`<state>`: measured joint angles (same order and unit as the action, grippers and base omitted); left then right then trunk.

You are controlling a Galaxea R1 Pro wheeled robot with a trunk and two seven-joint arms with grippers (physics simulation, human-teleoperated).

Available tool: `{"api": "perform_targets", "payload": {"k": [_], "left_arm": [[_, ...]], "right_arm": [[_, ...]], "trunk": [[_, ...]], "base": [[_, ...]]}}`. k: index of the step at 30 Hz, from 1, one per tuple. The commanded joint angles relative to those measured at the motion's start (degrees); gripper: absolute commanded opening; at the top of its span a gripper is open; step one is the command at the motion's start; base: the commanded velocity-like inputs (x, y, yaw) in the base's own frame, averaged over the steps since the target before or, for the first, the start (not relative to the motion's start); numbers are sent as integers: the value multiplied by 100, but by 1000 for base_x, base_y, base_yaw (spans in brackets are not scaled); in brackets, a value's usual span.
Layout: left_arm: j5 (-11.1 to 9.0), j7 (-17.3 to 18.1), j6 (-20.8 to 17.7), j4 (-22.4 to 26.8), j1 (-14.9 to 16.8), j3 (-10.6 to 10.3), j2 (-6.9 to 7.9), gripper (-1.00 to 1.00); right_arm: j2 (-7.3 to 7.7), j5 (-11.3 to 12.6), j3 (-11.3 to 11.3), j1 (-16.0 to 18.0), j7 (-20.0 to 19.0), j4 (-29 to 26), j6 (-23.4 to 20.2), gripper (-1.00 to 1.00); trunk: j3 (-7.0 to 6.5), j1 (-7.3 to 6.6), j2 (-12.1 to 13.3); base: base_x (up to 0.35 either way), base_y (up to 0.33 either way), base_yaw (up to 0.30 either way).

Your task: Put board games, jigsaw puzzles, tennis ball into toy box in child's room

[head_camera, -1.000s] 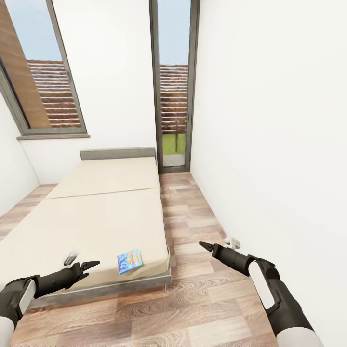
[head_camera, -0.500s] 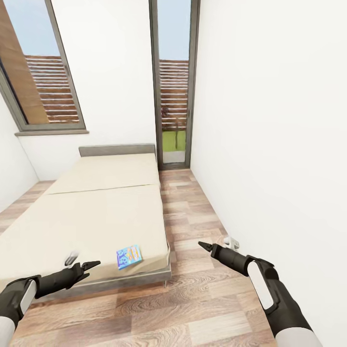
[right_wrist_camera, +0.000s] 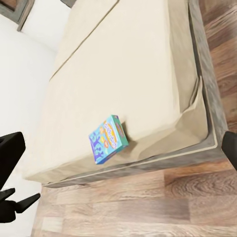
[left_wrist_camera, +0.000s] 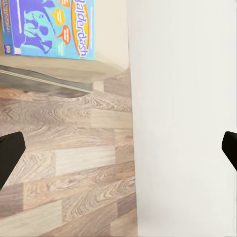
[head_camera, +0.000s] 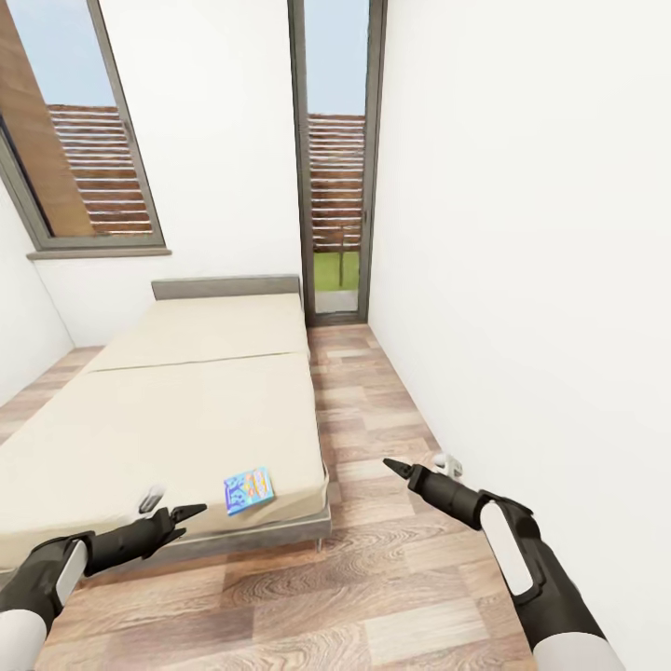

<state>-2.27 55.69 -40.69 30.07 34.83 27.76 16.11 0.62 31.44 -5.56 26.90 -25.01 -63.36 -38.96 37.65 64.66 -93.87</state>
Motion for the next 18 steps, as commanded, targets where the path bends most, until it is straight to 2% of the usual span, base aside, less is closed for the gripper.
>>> {"api": "perform_targets", "payload": {"k": [1,5,7,10,12,14,18], "left_arm": [[-24,7,-56,-1,12,13,-27,100],[-54,21,-64,-7,41,36,-175,100],[-181,13,-44,-8,45,72,-265,100],[-563,-17,-17,-9,49,125,-458,100],[-743,-26,-11,-8,50,133,-511,100],[-840,-35,-6,-9,50,142,-528,100],[-921,-46,-16,-9,51,133,-539,100]], "right_arm": [[8,77,-17,5,-8,-6,-35,100],[53,310,-66,3,-8,-119,-58,100],[57,355,-80,1,-2,-176,-58,100],[35,384,-93,2,8,-219,-37,100],[10,391,-89,3,13,-245,-18,100],[-7,389,-83,3,19,-259,-8,100],[-11,395,-91,1,23,-277,-5,100]], "trunk": [[24,22,-44],[96,110,-205],[132,154,-285],[185,220,-405],[221,264,-486],[257,308,-566],[329,395,-726]], "base": [[0,0,0],[0,0,0],[0,0,0],[0,0,0],[0,0,0],[0,0,0],[0,0,0]]}}
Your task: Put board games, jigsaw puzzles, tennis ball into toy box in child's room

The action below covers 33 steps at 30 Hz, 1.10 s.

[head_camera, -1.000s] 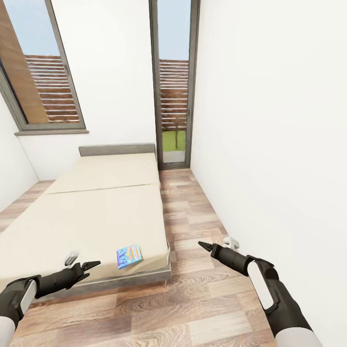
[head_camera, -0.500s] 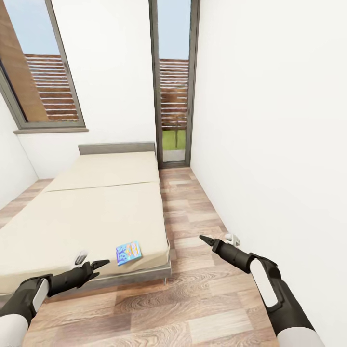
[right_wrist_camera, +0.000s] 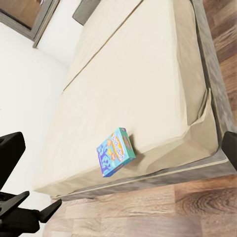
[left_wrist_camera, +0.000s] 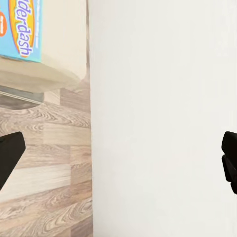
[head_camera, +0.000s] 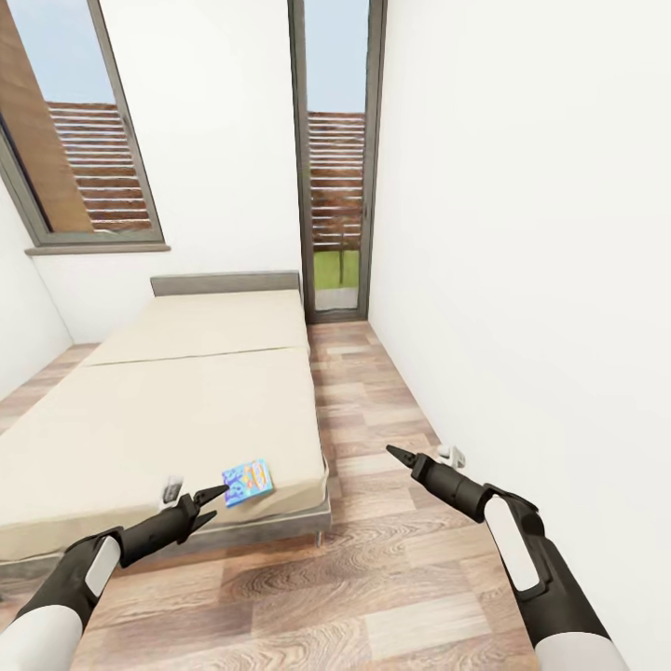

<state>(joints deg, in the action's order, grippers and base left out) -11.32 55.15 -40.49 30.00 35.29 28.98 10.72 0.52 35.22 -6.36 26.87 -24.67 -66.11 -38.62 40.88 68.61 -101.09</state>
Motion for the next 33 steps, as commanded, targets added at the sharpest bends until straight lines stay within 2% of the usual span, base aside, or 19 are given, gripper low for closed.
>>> {"api": "perform_targets", "payload": {"k": [1,13,19,25,33], "left_arm": [[-24,8,-38,-2,4,9,-2,100],[-56,13,-48,-30,0,6,-50,100],[-62,50,-34,-332,-3,17,-69,100],[-63,86,-31,-427,-4,37,-51,100],[-66,129,-42,-434,-2,263,-1,100]], "right_arm": [[-1,19,-11,4,-13,-4,-39,100],[-12,35,-14,3,-17,-90,-82,100],[-22,45,-8,4,-17,-75,-78,100],[-20,46,-11,3,-12,-59,-76,100],[-17,47,-22,8,-15,-40,-76,100]], "trunk": [[24,22,-44],[239,286,-525],[347,417,-766],[455,549,-1007],[598,725,-1328]], "base": [[0,0,0],[0,0,0],[0,0,0],[0,0,0],[0,0,0]]}}
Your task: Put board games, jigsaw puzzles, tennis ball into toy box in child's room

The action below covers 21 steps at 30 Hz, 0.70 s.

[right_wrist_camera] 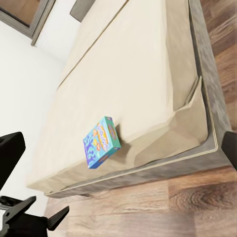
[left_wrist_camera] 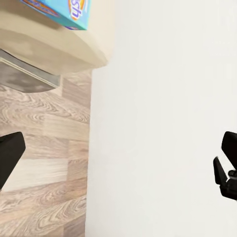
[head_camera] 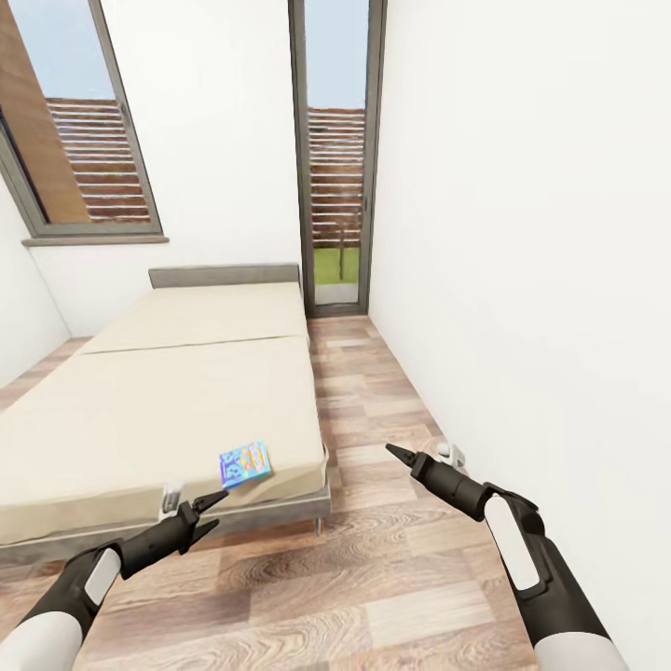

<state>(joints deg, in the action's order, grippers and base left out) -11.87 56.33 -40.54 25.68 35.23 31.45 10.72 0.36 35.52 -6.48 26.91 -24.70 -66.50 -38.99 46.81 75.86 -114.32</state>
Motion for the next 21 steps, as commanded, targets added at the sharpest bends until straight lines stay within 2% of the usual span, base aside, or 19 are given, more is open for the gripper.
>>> {"api": "perform_targets", "payload": {"k": [1,21], "left_arm": [[-12,18,-39,4,3,34,10,100],[-14,493,-73,42,9,66,275,100]], "right_arm": [[-1,16,-11,2,-12,1,-39,100],[7,35,-127,2,-37,6,-53,100]], "trunk": [[24,22,-44],[383,461,-846]], "base": [[0,0,0],[0,0,0]]}}
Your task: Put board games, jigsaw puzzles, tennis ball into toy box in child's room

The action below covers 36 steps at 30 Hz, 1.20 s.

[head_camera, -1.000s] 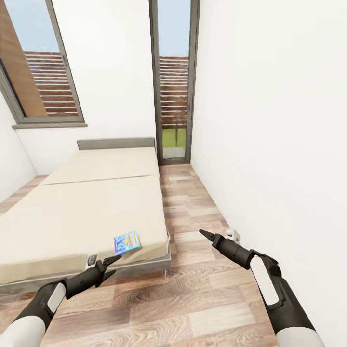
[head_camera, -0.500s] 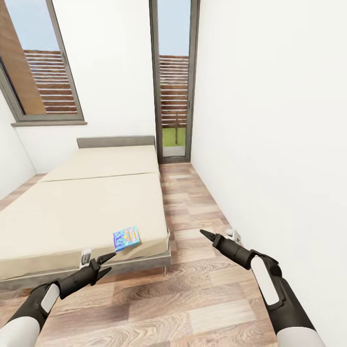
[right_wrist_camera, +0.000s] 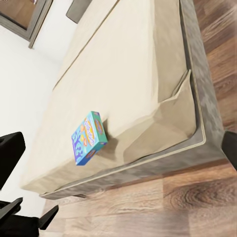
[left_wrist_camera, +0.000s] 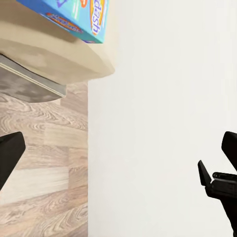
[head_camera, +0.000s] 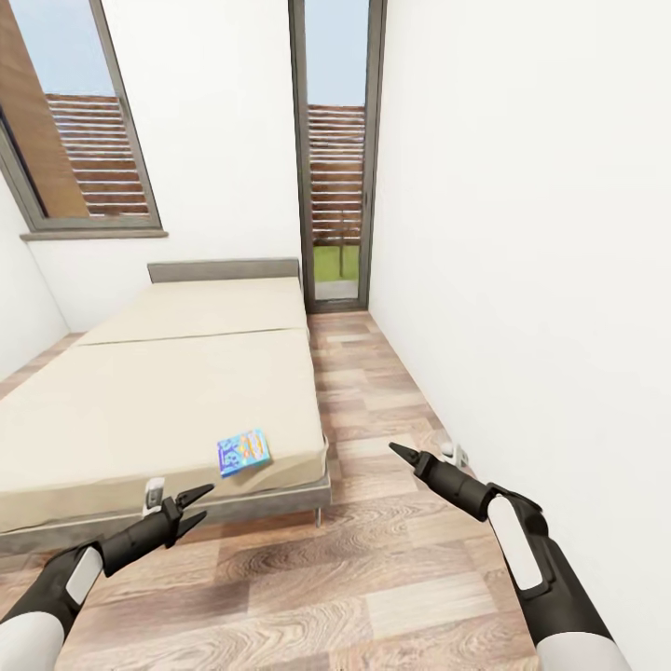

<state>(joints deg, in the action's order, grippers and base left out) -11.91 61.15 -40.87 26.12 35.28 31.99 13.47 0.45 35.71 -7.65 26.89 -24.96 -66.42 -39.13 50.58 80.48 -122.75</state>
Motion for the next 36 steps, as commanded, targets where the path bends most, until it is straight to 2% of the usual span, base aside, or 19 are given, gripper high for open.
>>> {"api": "perform_targets", "payload": {"k": [1,10,15,22,30,36], "left_arm": [[-11,43,-47,-2,2,13,2,100],[-16,96,-111,-10,3,17,0,100],[-14,98,-409,-11,-1,18,-10,100],[-13,106,-487,-10,-2,19,-6,100],[-13,112,-519,-10,1,18,-3,100],[-13,118,-522,-10,-1,20,-3,100]], "right_arm": [[0,19,-16,4,-14,-2,-40,100],[-7,24,-19,1,-18,4,-42,100],[-9,24,-18,6,-16,6,-42,100],[-7,46,-16,6,-52,6,-48,100],[0,503,12,5,-523,6,-59,100],[1,575,10,8,-590,6,-61,100]], "trunk": [[24,22,-44],[185,219,-405],[275,329,-605],[401,483,-886],[544,659,-1207],[652,790,-1448]], "base": [[0,0,0],[0,0,0],[0,0,0],[0,0,0],[0,0,0],[0,0,0]]}}
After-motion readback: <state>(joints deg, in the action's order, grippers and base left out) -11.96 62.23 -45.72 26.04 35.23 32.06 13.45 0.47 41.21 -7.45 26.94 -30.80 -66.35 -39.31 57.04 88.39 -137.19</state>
